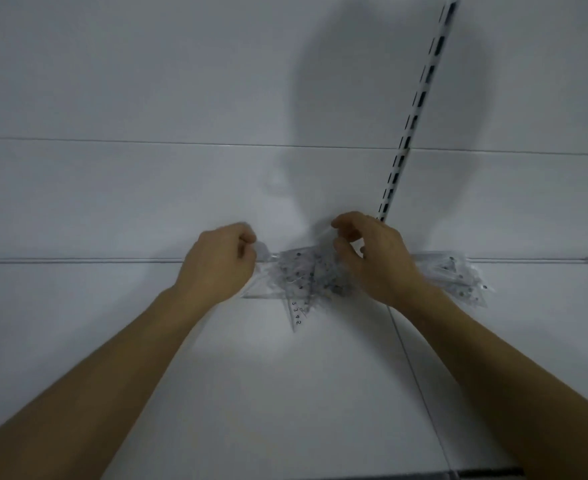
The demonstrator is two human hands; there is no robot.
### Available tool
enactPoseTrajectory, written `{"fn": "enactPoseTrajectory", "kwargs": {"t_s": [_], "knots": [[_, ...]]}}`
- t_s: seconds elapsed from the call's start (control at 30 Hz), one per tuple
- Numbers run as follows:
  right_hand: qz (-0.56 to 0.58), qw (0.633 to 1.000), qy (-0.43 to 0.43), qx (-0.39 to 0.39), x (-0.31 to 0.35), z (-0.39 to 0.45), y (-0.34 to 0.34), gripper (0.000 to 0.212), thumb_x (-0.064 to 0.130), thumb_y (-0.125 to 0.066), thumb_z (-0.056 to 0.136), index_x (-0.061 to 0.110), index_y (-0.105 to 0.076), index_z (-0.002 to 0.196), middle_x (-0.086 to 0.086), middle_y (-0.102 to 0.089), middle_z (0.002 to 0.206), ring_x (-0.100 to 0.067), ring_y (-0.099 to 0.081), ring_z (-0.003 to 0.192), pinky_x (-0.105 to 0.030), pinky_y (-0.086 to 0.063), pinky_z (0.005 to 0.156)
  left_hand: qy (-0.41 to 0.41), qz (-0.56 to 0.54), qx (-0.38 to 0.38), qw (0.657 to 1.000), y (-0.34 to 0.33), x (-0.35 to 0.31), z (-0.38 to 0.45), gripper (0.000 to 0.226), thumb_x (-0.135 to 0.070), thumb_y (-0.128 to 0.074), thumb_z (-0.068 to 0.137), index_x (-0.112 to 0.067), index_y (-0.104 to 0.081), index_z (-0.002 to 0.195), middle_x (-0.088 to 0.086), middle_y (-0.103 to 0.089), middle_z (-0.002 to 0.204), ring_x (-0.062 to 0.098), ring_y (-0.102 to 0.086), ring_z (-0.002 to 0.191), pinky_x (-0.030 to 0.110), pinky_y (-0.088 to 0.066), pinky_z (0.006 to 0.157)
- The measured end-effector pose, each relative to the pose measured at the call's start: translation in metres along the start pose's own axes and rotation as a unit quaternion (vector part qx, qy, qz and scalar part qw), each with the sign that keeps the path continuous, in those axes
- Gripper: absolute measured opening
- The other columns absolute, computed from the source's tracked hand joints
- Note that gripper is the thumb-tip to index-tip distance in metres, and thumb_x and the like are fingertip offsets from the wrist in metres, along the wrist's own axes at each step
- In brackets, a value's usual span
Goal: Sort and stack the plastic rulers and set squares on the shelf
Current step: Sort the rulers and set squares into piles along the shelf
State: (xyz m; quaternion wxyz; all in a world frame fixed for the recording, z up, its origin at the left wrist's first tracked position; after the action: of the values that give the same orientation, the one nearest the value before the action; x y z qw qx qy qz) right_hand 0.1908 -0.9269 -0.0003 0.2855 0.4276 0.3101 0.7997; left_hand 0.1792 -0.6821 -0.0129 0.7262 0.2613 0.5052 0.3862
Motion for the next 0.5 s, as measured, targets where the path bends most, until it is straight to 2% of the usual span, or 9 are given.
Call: {"fn": "enactPoseTrajectory", "kwargs": {"t_s": [0.13, 0.2, 0.3, 0.5], "knots": [[0.055, 0.998, -0.018, 0.015, -0.009, -0.005, -0.014, 0.024, 0.026, -0.057, 0.099, 0.021, -0.063, 0.122, 0.004, -0.068, 0.109, -0.01, -0.063, 0.099, -0.034, -0.055, 0.088, 0.025, -0.054, -0.032, 0.998, -0.016, 0.003, -0.009, 0.021, -0.009, -0.051, 0.092, -0.024, -0.066, 0.095, -0.008, -0.072, 0.082, 0.013, -0.068, 0.074, 0.032, -0.056, 0.076], [0.071, 0.997, -0.019, 0.01, -0.014, -0.007, -0.015, 0.024, 0.027, -0.056, 0.099, 0.022, -0.062, 0.122, 0.006, -0.067, 0.109, -0.007, -0.062, 0.097, -0.033, -0.056, 0.087, 0.024, -0.098, -0.038, 0.994, -0.019, 0.006, -0.014, 0.027, -0.001, -0.052, 0.091, -0.024, -0.065, 0.096, -0.009, -0.071, 0.086, 0.011, -0.067, 0.079, 0.019, -0.052, 0.076], [0.077, 0.997, -0.011, 0.012, -0.018, -0.008, -0.016, 0.024, 0.027, -0.055, 0.1, 0.024, -0.061, 0.123, 0.009, -0.064, 0.108, -0.002, -0.06, 0.096, -0.027, -0.054, 0.085, 0.049, -0.149, -0.024, 0.987, -0.02, 0.01, -0.016, 0.035, 0.006, -0.051, 0.089, -0.025, -0.065, 0.098, -0.009, -0.071, 0.089, 0.002, -0.064, 0.083, 0.006, -0.043, 0.076], [0.054, 0.998, -0.008, 0.02, -0.021, -0.007, -0.017, 0.026, 0.028, -0.055, 0.101, 0.022, -0.062, 0.125, 0.008, -0.063, 0.113, -0.002, -0.057, 0.097, -0.005, -0.04, 0.08, 0.055, -0.17, -0.015, 0.984, -0.02, 0.01, -0.01, 0.029, 0.001, -0.053, 0.092, -0.024, -0.067, 0.098, -0.01, -0.071, 0.087, 0.004, -0.063, 0.082, 0.006, -0.043, 0.074]]}}
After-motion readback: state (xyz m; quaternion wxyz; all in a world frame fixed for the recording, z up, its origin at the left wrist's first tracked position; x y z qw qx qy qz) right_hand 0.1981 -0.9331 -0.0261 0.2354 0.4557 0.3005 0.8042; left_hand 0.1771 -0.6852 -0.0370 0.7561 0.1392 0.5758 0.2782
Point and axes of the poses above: each hand's wrist, its own z-axis towards the middle knuckle, its own y-axis out of the back of the hand, x = y × z, the point moved 5 cm from there along z, towards the middle knuckle
